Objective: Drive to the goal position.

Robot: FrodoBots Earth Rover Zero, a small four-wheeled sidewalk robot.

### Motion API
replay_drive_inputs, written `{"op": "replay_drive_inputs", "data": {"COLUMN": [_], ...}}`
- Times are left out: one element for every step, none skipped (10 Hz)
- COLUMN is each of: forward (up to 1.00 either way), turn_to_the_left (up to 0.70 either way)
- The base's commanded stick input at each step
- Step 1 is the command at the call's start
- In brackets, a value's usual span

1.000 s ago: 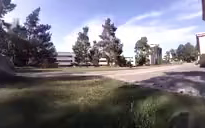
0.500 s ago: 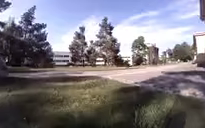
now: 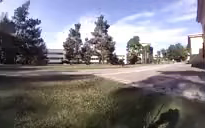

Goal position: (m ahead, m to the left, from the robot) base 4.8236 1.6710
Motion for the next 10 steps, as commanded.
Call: {"op": "replay_drive_inputs", "data": {"forward": [0.60,0.60,0.60,0.60,0.60,0.60,0.60,0.60,0.60,0.60], "turn_to_the_left": [-0.15,-0.15,-0.15,-0.15,-0.15,-0.15,-0.15,-0.15,-0.15,-0.15]}}
